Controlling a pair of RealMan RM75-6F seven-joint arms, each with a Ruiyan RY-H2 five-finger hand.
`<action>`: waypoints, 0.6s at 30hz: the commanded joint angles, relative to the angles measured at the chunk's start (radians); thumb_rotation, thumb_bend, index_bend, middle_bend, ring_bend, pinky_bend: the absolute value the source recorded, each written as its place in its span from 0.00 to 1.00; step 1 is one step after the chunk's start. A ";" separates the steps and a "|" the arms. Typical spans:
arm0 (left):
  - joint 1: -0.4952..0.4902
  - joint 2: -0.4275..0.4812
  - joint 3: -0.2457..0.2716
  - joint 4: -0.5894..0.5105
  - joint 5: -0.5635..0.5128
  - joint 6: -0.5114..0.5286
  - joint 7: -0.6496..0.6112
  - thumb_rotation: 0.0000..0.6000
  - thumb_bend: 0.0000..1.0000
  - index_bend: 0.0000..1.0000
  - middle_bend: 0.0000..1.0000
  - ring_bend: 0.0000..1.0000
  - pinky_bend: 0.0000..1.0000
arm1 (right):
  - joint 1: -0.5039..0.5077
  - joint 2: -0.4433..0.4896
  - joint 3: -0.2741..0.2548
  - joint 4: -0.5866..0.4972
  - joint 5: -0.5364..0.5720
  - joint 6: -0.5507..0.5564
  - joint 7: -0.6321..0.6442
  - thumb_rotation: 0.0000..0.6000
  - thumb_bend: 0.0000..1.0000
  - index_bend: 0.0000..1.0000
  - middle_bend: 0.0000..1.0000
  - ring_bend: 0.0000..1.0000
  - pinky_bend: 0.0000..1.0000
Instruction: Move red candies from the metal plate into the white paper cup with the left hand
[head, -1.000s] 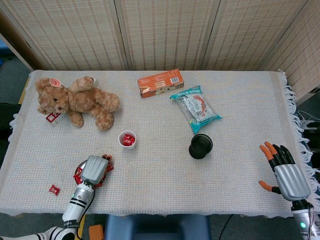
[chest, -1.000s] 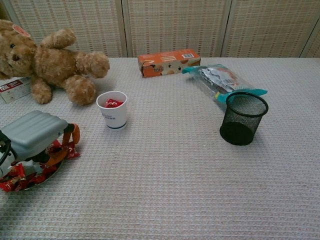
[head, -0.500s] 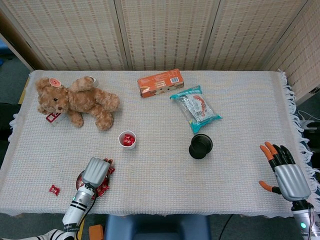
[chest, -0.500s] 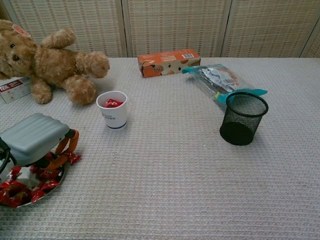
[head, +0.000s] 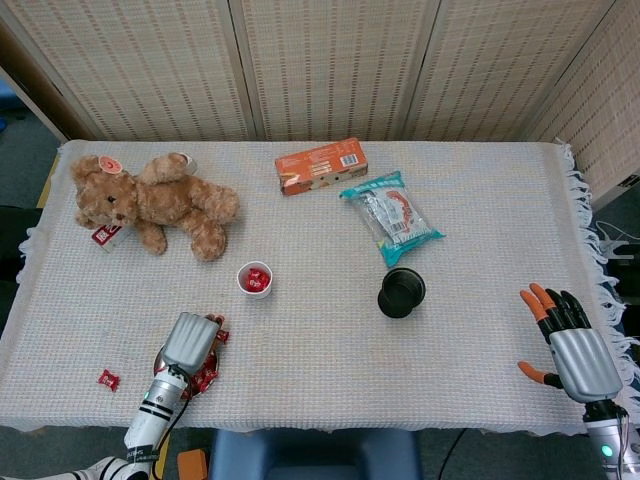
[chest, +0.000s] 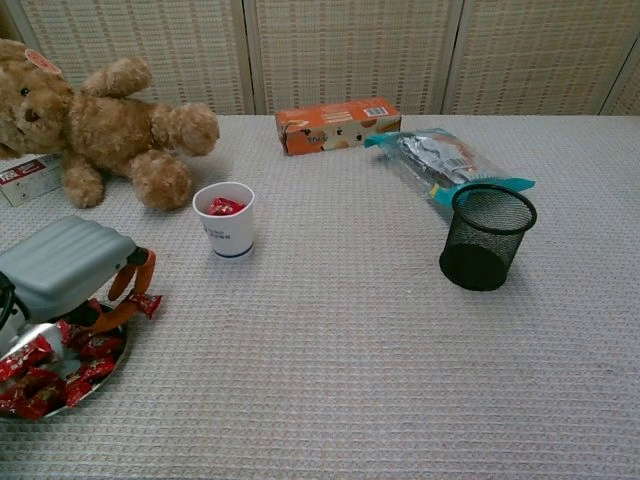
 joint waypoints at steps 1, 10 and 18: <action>0.001 0.013 -0.011 -0.018 0.005 0.012 -0.009 1.00 0.37 0.54 0.61 0.86 1.00 | 0.000 0.000 0.000 0.000 0.000 0.000 0.000 1.00 0.04 0.00 0.00 0.00 0.00; -0.016 0.083 -0.088 -0.116 0.004 0.050 -0.031 1.00 0.37 0.54 0.61 0.86 1.00 | 0.000 -0.001 0.001 -0.001 0.002 -0.002 -0.004 1.00 0.04 0.00 0.00 0.00 0.00; -0.097 0.097 -0.202 -0.171 -0.034 0.025 0.005 1.00 0.37 0.54 0.61 0.86 1.00 | 0.005 -0.006 0.002 -0.001 0.010 -0.013 -0.013 1.00 0.04 0.00 0.00 0.00 0.00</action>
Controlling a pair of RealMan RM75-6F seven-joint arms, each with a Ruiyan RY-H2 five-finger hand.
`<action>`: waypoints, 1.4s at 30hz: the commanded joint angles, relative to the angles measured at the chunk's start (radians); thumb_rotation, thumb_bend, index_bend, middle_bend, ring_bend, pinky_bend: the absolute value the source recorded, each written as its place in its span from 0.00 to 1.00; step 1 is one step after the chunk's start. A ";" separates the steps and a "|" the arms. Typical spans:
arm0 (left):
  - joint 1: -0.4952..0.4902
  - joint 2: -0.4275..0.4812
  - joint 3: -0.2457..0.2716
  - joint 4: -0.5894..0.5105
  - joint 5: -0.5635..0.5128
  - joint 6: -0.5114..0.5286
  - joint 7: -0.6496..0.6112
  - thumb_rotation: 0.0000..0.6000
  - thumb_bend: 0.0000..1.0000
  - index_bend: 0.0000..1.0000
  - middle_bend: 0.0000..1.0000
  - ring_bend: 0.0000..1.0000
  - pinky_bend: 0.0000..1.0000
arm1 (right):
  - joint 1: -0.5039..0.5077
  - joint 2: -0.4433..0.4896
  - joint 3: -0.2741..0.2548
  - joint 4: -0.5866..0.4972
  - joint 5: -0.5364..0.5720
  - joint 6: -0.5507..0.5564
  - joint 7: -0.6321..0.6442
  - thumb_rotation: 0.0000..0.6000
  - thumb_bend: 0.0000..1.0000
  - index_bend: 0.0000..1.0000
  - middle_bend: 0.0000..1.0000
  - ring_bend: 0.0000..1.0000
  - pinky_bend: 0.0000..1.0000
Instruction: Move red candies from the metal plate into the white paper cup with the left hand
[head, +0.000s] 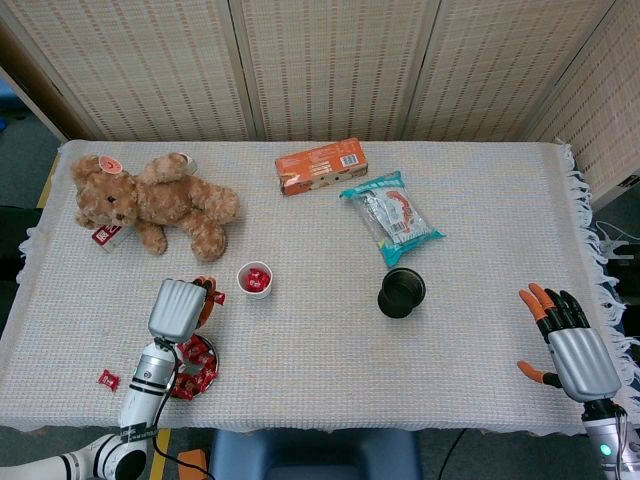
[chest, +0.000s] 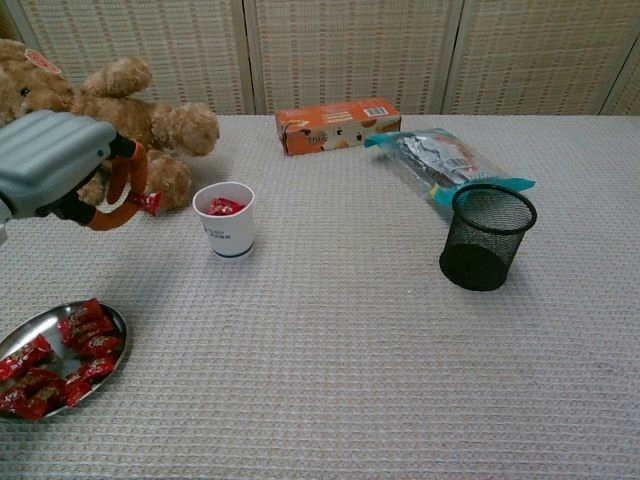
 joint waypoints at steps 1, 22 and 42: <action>-0.049 -0.010 -0.042 -0.008 -0.029 -0.031 0.037 1.00 0.37 0.54 0.61 0.86 1.00 | 0.002 -0.002 0.001 0.000 0.004 -0.004 -0.003 1.00 0.04 0.00 0.00 0.00 0.00; -0.161 -0.158 -0.030 0.156 -0.088 -0.073 0.118 1.00 0.38 0.22 0.49 0.86 1.00 | 0.000 0.005 0.003 0.003 0.008 0.001 0.012 1.00 0.04 0.00 0.00 0.00 0.00; 0.222 0.216 0.324 -0.078 0.078 0.183 -0.175 1.00 0.38 0.21 0.37 0.86 1.00 | -0.005 0.006 -0.012 -0.004 -0.033 0.017 0.012 1.00 0.05 0.00 0.00 0.00 0.00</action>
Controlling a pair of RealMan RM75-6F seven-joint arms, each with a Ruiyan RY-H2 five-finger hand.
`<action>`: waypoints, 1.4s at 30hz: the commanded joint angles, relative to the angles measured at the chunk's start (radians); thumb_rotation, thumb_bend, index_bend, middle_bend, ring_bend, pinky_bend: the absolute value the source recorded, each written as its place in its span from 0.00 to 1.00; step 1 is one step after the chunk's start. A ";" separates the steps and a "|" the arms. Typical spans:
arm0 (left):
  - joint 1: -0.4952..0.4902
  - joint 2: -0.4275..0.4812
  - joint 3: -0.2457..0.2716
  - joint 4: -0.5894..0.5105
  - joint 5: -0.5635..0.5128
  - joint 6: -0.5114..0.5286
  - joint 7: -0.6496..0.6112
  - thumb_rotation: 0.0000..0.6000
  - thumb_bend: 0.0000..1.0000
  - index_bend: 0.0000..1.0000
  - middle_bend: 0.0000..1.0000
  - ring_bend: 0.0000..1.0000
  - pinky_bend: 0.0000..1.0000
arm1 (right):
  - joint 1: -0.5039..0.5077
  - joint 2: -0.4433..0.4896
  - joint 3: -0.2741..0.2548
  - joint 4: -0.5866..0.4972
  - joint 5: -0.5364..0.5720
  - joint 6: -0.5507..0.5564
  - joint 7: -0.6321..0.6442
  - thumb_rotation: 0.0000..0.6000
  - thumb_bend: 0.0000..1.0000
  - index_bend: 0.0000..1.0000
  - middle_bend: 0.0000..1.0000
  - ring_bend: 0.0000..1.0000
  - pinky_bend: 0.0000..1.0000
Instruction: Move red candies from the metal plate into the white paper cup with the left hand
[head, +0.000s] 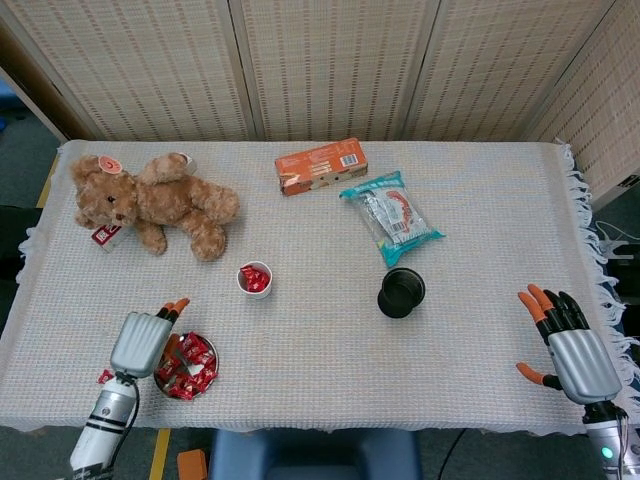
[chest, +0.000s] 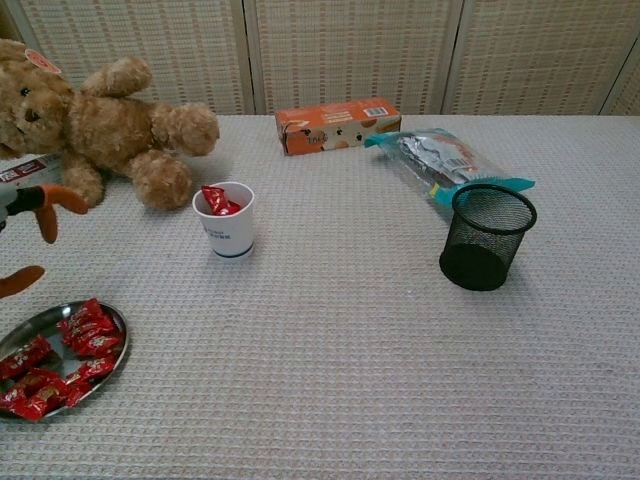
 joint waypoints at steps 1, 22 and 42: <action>0.087 0.029 0.069 0.057 0.046 0.064 -0.086 1.00 0.38 0.21 0.36 0.86 1.00 | 0.002 -0.003 -0.003 -0.001 -0.005 -0.002 -0.005 1.00 0.05 0.00 0.00 0.00 0.00; 0.258 -0.049 0.083 0.342 0.044 0.056 -0.216 1.00 0.37 0.29 0.27 0.85 1.00 | -0.003 -0.013 -0.018 -0.007 -0.033 0.005 -0.034 1.00 0.04 0.00 0.00 0.00 0.00; 0.283 -0.082 0.030 0.427 0.030 -0.010 -0.228 1.00 0.38 0.38 0.35 0.85 1.00 | -0.008 -0.011 -0.032 -0.012 -0.057 0.012 -0.031 1.00 0.04 0.00 0.00 0.00 0.00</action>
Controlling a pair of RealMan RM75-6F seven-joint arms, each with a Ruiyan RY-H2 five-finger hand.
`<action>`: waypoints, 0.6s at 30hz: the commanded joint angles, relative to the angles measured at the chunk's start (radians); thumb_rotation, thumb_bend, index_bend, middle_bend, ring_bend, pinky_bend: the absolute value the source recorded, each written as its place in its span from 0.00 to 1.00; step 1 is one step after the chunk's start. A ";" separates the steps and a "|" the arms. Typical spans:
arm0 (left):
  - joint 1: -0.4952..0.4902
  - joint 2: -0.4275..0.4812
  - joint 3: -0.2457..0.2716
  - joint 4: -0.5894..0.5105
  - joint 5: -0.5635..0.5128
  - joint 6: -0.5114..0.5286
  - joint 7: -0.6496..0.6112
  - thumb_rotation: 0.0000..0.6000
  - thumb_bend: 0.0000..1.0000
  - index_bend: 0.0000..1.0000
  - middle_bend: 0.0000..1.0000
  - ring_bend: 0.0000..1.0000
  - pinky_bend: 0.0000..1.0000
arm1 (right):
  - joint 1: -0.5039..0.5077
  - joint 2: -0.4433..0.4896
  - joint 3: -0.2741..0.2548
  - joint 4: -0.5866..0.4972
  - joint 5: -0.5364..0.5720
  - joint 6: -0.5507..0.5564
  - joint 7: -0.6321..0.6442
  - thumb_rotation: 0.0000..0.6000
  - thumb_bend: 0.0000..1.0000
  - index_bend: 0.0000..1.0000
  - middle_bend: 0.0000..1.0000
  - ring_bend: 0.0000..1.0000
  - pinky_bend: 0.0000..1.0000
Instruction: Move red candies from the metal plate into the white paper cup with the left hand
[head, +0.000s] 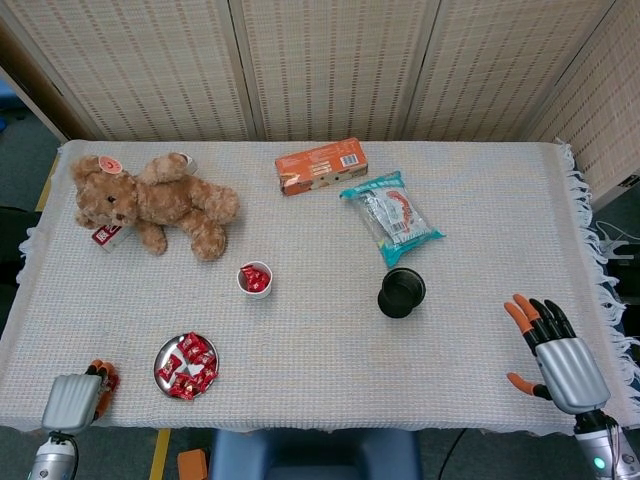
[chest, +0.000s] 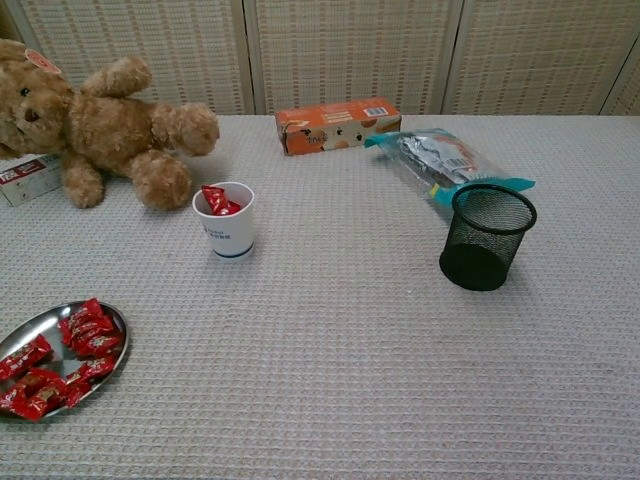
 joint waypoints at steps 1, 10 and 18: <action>-0.001 -0.007 -0.009 0.017 -0.005 -0.015 -0.008 1.00 0.38 0.38 0.35 0.85 1.00 | 0.000 0.001 -0.001 -0.001 -0.002 0.000 0.003 1.00 0.05 0.00 0.00 0.00 0.00; 0.001 -0.014 -0.020 0.028 0.001 -0.038 -0.022 1.00 0.38 0.42 0.42 0.85 1.00 | 0.002 -0.002 0.000 0.003 -0.003 -0.001 0.006 1.00 0.04 0.00 0.00 0.00 0.00; 0.006 -0.017 -0.029 0.041 0.013 -0.032 -0.032 1.00 0.38 0.50 0.55 0.85 1.00 | 0.009 -0.005 0.001 0.005 0.004 -0.017 -0.001 1.00 0.04 0.00 0.00 0.00 0.00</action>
